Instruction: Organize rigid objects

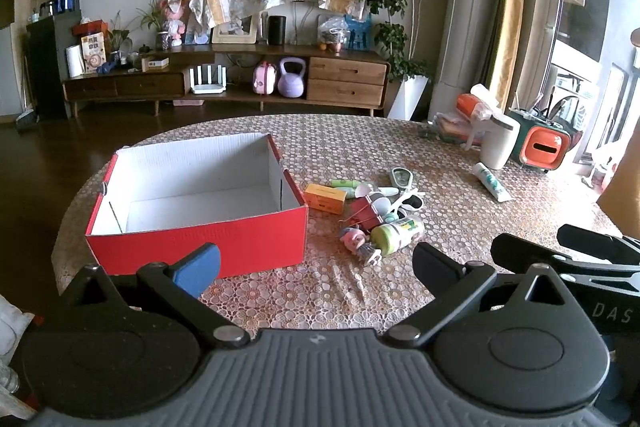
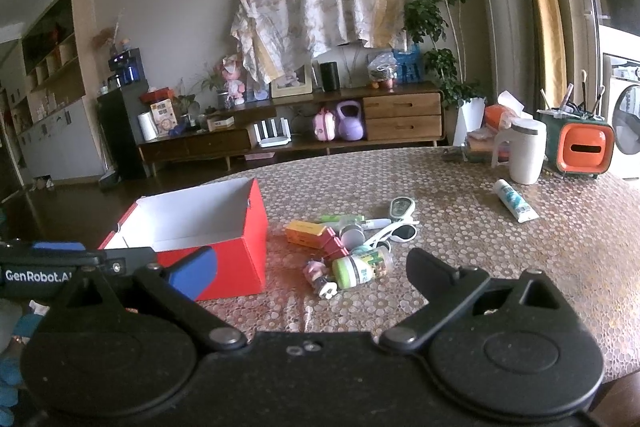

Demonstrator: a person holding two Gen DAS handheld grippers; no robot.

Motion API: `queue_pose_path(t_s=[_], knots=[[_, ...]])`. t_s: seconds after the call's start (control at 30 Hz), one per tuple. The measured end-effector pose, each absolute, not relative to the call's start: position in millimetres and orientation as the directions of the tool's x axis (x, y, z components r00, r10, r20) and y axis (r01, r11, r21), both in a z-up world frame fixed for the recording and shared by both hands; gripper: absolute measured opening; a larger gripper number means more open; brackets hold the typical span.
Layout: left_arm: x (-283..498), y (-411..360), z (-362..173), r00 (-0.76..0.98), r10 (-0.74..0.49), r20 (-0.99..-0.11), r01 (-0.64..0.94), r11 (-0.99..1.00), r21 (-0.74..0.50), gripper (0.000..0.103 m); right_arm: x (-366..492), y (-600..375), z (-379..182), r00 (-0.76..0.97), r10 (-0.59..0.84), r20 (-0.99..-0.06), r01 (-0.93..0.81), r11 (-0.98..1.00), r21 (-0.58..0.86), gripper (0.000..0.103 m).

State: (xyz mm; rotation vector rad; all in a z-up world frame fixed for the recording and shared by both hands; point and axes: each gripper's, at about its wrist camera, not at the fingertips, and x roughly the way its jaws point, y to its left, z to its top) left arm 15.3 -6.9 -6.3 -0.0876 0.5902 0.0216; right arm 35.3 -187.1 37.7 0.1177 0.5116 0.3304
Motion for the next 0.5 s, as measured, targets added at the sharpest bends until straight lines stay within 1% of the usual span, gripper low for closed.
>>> queue_pose_path(t_s=[0.5], knots=[[17.5, -8.8, -7.0, 0.829, -0.013, -0.559, -0.037, 0.996, -0.078, 0.103, 35.9, -186.4, 37.2, 0.821, 0.336, -0.461, -0.279, 0.942, 0.188, 0.100]])
